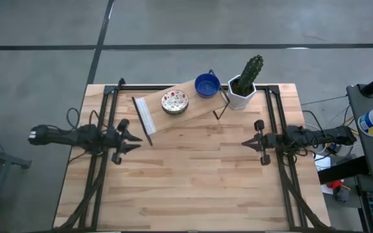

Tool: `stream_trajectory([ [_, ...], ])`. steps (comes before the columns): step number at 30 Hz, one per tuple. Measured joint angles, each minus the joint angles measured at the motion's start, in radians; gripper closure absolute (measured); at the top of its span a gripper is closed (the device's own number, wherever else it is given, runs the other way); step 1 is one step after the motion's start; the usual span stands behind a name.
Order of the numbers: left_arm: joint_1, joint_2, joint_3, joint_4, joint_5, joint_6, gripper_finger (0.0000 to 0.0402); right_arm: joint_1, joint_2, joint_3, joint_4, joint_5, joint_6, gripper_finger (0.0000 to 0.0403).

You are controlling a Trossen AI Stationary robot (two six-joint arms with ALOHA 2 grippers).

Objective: Pick & Place Mini bowls
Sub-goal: Return to Home Position

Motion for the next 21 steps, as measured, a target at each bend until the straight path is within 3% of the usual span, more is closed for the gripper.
stream_trajectory([
  [4,0.0,-0.004,-0.01,-0.09,-0.001,-0.057,0.0299,0.0,0.008,0.0,0.001,0.0,-0.287,0.0394],
  [8,0.0,0.001,-0.009,-0.158,0.0,-0.058,0.0299,0.0,0.008,0.0,0.0,0.0,-0.454,0.0394],
  [21,0.0,0.005,-0.008,-0.171,0.0,-0.059,0.0299,0.0,0.009,0.001,0.0,0.0,-0.475,0.0394],
])
